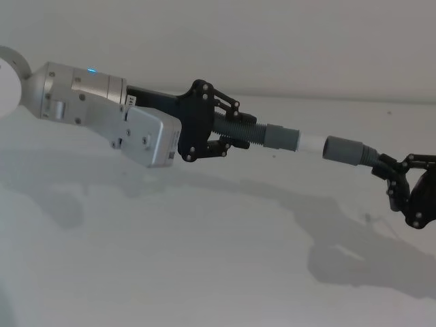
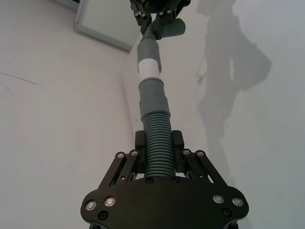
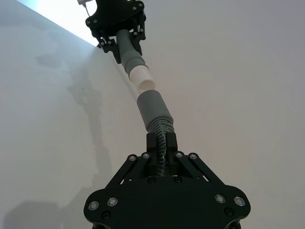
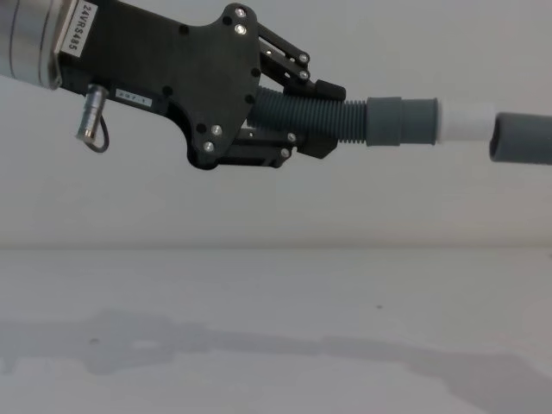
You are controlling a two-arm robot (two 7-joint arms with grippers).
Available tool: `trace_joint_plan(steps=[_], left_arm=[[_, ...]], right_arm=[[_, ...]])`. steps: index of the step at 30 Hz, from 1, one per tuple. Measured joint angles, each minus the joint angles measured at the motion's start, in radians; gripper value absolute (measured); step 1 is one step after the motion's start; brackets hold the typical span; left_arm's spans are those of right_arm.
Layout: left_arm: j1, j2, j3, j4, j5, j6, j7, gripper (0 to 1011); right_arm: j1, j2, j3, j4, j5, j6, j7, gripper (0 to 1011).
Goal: Use both hands to pick up one end of the pipe from the table, align the ends, and insert them.
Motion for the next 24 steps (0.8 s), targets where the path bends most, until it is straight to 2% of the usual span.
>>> trace_joint_plan(steps=[10, 24], left_arm=[[0.0, 0.0, 0.0, 0.0, 0.0, 0.0, 0.0, 316], [0.0, 0.0, 0.0, 0.0, 0.0, 0.0, 0.0, 316]], right_arm=[[0.006, -0.004, 0.004, -0.013, 0.01, 0.019, 0.01, 121], [0.005, 0.007, 0.013, -0.025, 0.012, 0.013, 0.03, 121]])
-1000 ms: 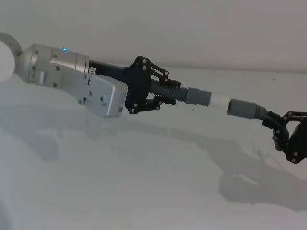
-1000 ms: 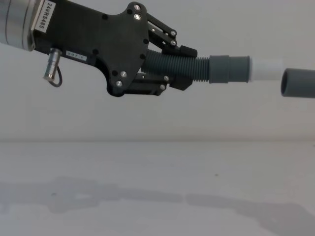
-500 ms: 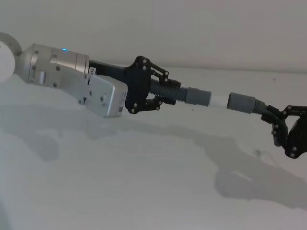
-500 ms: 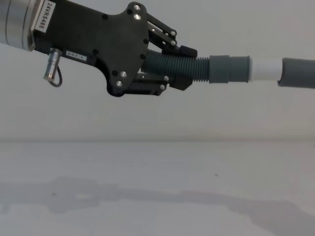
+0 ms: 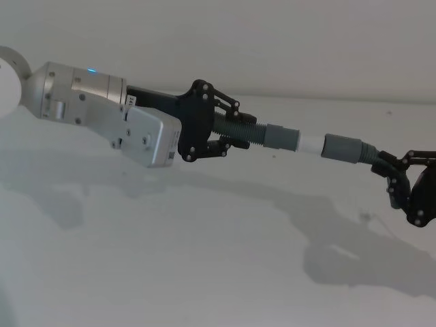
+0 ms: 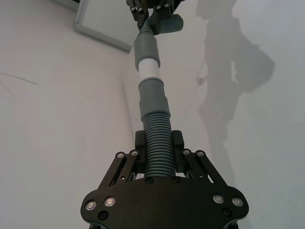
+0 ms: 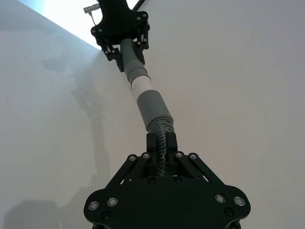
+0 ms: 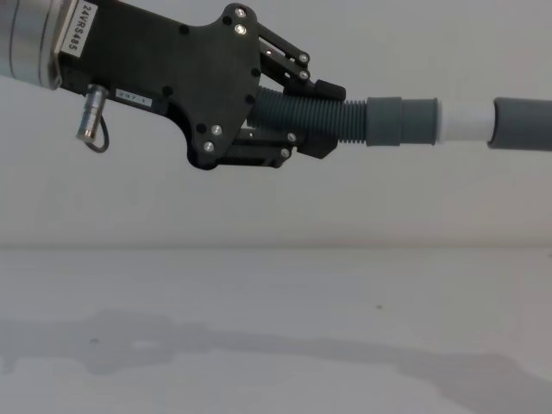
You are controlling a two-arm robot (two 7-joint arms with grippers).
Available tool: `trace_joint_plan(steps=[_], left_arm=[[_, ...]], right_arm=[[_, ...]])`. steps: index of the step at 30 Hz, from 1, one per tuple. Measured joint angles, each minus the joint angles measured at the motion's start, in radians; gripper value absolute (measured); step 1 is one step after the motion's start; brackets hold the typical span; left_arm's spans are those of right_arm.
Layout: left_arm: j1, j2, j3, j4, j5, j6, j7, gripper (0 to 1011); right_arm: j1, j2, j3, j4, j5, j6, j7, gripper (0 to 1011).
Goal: Use both hands to pick up one end of the pipe from the table, align the ends, and insert them.
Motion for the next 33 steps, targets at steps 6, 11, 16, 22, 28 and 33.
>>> trace_joint_plan(steps=[6, 11, 16, 22, 28, 33], left_arm=[[0.0, 0.0, 0.0, 0.0, 0.0, 0.0, 0.0, 314], [0.0, 0.0, 0.0, 0.0, 0.0, 0.0, 0.0, 316], [0.0, 0.0, 0.0, 0.0, 0.0, 0.0, 0.0, 316], [0.0, 0.0, 0.0, 0.0, 0.0, 0.0, 0.0, 316], [0.0, 0.0, 0.0, 0.0, 0.0, 0.0, 0.0, 316], [0.0, 0.0, 0.0, 0.0, 0.0, 0.0, 0.0, 314]], right_arm=[[-0.006, 0.004, 0.007, -0.011, 0.0, -0.006, 0.005, 120], [-0.011, 0.007, 0.012, -0.022, 0.001, -0.007, 0.008, 120], [-0.015, 0.008, 0.014, -0.032, 0.003, -0.005, 0.008, 120], [-0.018, 0.009, 0.014, -0.044, 0.004, 0.004, 0.009, 120], [-0.024, 0.011, 0.014, -0.057, 0.004, 0.013, 0.008, 120], [-0.029, 0.011, 0.015, -0.067, 0.003, 0.022, 0.003, 120]])
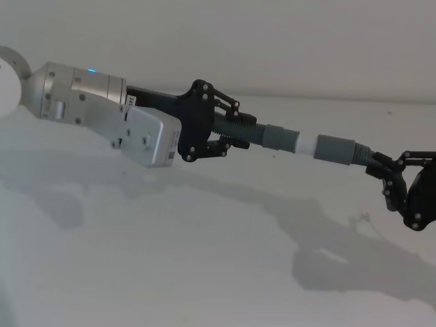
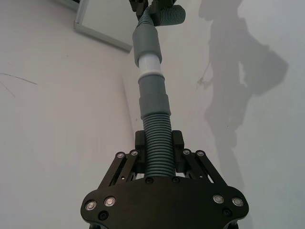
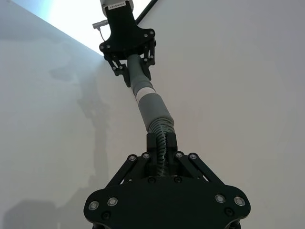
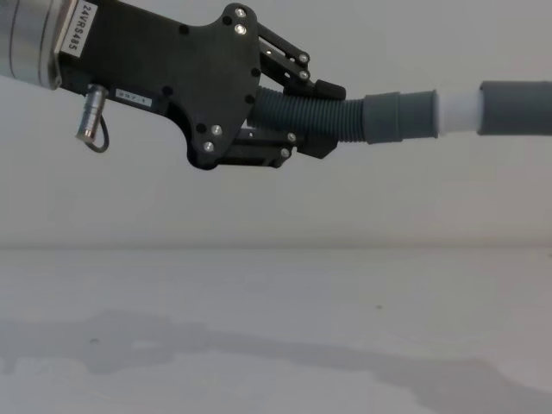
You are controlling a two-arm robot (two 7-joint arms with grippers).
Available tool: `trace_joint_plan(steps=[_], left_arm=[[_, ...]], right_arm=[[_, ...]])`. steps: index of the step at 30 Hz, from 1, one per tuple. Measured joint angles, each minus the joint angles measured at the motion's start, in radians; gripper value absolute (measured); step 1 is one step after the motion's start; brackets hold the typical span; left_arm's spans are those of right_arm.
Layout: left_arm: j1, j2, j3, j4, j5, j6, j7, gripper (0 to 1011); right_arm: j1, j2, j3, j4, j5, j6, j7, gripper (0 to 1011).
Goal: Use both hands to pick up one end of the pipe from the table, align the ends, and insert them.
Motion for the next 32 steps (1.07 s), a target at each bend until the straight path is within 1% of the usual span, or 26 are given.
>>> trace_joint_plan(steps=[10, 32], left_arm=[[0.0, 0.0, 0.0, 0.0, 0.0, 0.0, 0.0, 316], [0.0, 0.0, 0.0, 0.0, 0.0, 0.0, 0.0, 316]], right_arm=[[-0.008, -0.005, 0.003, -0.016, -0.015, 0.024, -0.018, 119], [-0.013, -0.009, 0.004, -0.025, -0.026, 0.04, -0.03, 119]])
